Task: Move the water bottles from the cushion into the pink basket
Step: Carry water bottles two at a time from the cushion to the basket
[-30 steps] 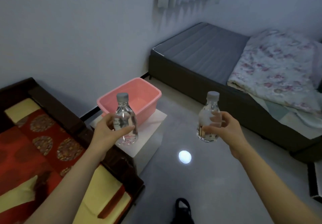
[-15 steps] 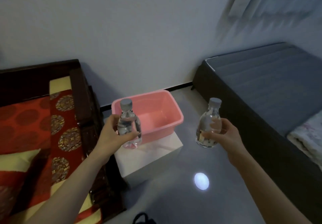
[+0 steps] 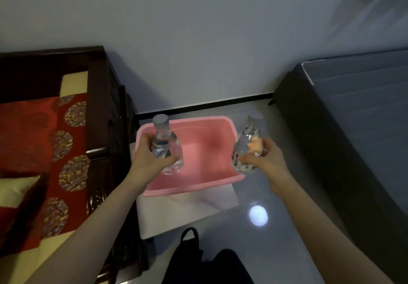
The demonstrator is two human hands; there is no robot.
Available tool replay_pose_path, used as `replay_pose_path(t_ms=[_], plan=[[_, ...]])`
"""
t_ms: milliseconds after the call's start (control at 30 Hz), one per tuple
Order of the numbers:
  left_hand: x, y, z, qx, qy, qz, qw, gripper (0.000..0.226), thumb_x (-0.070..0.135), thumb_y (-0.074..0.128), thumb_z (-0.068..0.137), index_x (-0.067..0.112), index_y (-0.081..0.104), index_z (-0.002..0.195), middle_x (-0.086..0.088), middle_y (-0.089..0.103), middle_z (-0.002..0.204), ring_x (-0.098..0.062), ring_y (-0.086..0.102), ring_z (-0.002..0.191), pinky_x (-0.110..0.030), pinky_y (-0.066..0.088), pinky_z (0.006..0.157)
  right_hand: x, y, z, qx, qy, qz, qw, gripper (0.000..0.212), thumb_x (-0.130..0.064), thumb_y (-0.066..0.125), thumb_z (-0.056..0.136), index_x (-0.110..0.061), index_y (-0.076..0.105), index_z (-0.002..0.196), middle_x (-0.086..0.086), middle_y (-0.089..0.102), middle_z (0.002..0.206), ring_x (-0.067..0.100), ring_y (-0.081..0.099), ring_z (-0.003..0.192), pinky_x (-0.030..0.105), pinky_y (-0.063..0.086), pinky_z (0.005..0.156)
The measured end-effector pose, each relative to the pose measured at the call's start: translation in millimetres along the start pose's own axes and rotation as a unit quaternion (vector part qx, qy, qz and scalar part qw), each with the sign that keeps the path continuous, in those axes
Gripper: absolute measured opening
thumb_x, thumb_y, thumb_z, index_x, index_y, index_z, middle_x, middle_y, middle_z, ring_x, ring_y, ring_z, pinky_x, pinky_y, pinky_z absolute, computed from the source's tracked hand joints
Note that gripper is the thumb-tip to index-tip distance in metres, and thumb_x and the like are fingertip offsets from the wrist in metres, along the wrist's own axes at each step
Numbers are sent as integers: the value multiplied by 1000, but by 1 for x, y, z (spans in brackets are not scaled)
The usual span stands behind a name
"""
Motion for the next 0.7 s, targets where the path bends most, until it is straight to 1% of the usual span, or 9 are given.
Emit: replay_pose_path(t_ms=[67,167,267,333,433,500,567,600,700], plan=[[-12,13,17,-2,-20,-1,1000,63,11,89,58,37,50,100,8,66,98,-6,66,85,-25,52,75,7,14,21,-4,12,10,1000,60,-2,86,55,-14,60,107,5,69,99,18,67,86,27,52,66],[-32,38,40,-14,-38,8,999,66,10,88,56,41,52,102,10,67,98,-7,67,86,-15,51,66,24,44,51,-14,21,9,1000,56,-3,87,56,-21,62,103,-2,71,95,8,68,82,19,53,63],[-61,61,64,1,-58,23,998,76,14,90,51,25,50,115,0,61,113,-22,61,103,-37,52,86,49,80,78,-6,38,-13,999,54,-6,87,55,-27,63,99,-1,72,97,17,68,87,29,56,75],[-78,73,79,14,-67,49,997,79,21,88,47,17,53,118,-6,60,117,-26,57,109,-47,48,94,69,99,95,20,51,-35,998,51,-10,86,57,-22,63,101,4,72,96,25,68,89,37,55,81],[-106,94,106,22,-73,63,995,76,24,84,45,14,57,115,-7,60,114,-28,56,107,-45,48,92,100,116,122,69,84,-84,990,64,-22,85,62,-17,57,120,6,70,109,27,65,101,40,49,91],[-123,106,121,26,-70,65,995,71,30,82,44,22,58,111,-7,60,112,-25,57,102,-34,48,86,120,122,140,98,92,-109,985,72,-19,84,63,-13,52,128,10,65,119,30,60,112,38,42,100],[-136,117,134,26,-59,72,995,66,32,77,43,35,54,105,-2,56,109,-21,55,101,-22,44,79,132,127,153,120,85,-123,981,73,-14,82,63,-8,51,129,13,61,125,31,53,121,31,34,105],[-143,122,143,28,-53,77,995,66,27,77,43,37,52,103,3,54,108,-22,55,102,-21,44,78,138,131,162,132,80,-126,980,72,-12,81,63,-8,52,128,13,59,127,31,51,124,29,31,106],[-159,132,159,35,-35,84,995,67,13,78,48,35,54,106,20,48,109,-23,53,108,-41,49,89,150,139,178,157,70,-145,974,61,-11,79,66,-6,56,122,12,60,125,31,50,124,34,32,107]])
Point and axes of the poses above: each hand's wrist, its own z-axis towards the middle knuckle, its own y-axis out of the palm, x = y × z, the point moved 9 cm from there along z, towards the middle knuckle
